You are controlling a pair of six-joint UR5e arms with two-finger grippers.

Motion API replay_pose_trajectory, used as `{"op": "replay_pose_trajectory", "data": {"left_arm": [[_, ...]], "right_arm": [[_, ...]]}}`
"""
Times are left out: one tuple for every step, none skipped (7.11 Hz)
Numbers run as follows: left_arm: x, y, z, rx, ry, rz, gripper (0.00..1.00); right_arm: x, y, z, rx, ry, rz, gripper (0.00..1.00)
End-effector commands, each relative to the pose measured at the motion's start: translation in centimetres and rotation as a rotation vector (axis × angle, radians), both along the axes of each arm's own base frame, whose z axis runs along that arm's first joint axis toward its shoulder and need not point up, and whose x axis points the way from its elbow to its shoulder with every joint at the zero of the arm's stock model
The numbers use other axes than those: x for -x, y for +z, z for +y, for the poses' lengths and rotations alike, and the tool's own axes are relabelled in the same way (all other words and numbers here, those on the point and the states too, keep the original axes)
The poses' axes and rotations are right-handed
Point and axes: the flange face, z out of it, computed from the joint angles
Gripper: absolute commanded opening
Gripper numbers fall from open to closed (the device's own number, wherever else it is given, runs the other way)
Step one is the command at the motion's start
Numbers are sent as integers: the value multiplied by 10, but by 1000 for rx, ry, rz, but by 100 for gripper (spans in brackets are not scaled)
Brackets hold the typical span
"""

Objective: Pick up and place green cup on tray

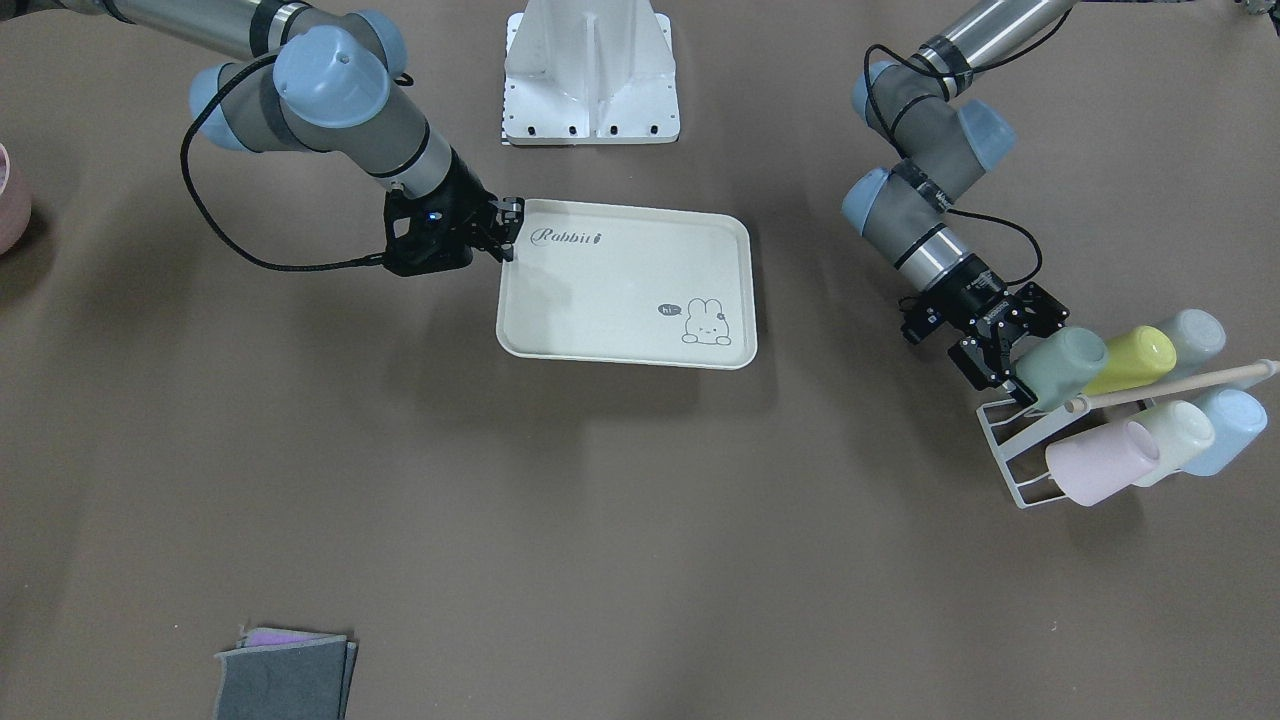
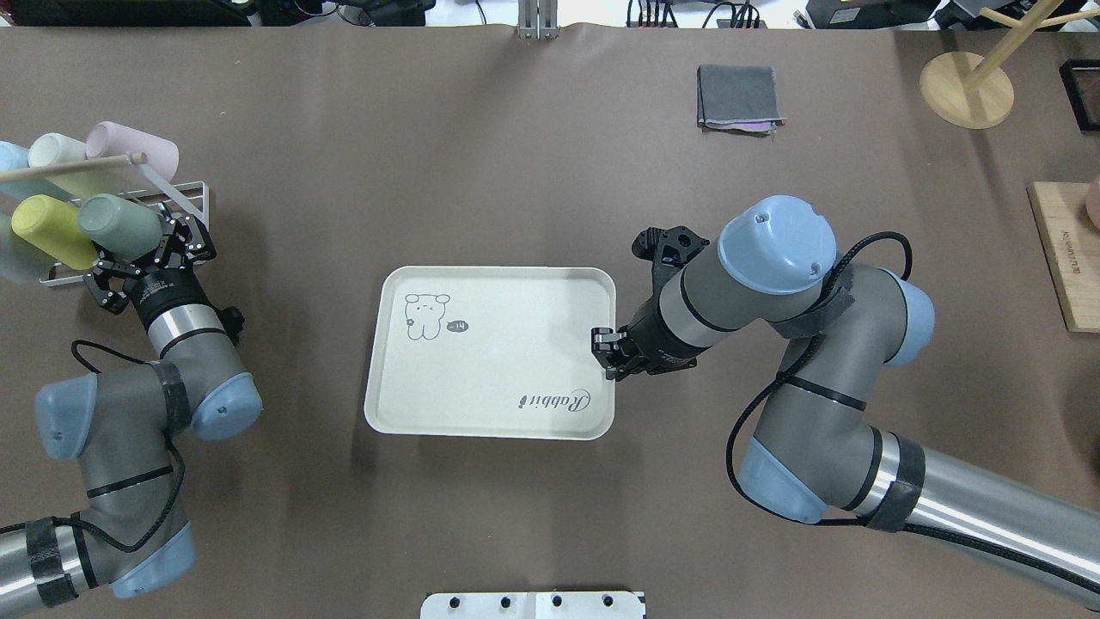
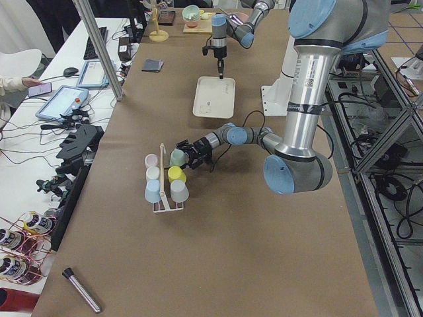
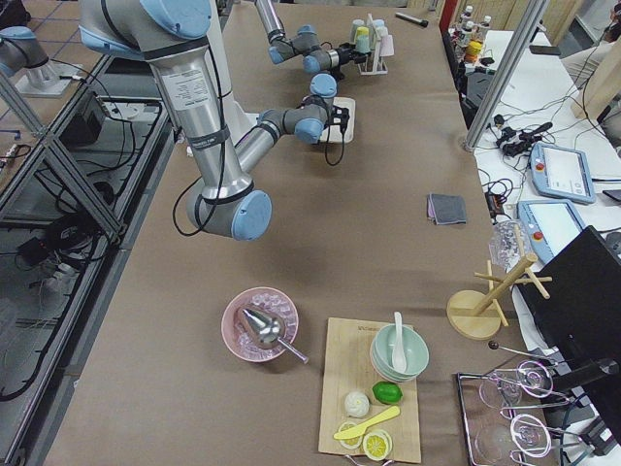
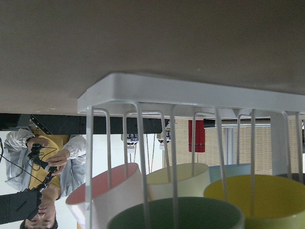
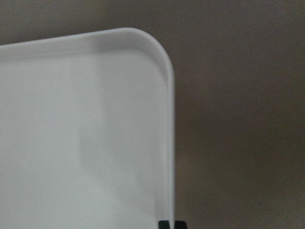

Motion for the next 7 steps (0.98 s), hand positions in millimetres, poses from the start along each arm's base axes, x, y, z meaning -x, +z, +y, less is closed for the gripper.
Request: {"op": "replay_pose_trajectory", "data": {"left_arm": [[1,-2,2,-15,3,29,32],[8,-10,6,-21,5,41,19],[21,-14,12,-20,13,38,15],[33,-15,17,-21,14,40,13],[49,-15,25,-22,15,43,12],[65,-29,31,-35,15,66,12],[82,-46,29,-56,13,52,12]], "right_arm": [[24,18,-1,-17,-9,-24,0],[25,20,-1,-17,-11,-26,0],[24,20,-2,-17,-9,-26,0],[20,24,-8,-23,-3,-20,80],[11,26,-20,-39,11,-20,99],[3,23,-27,-46,23,-24,100],[-11,26,-42,-51,39,-24,100]]}}
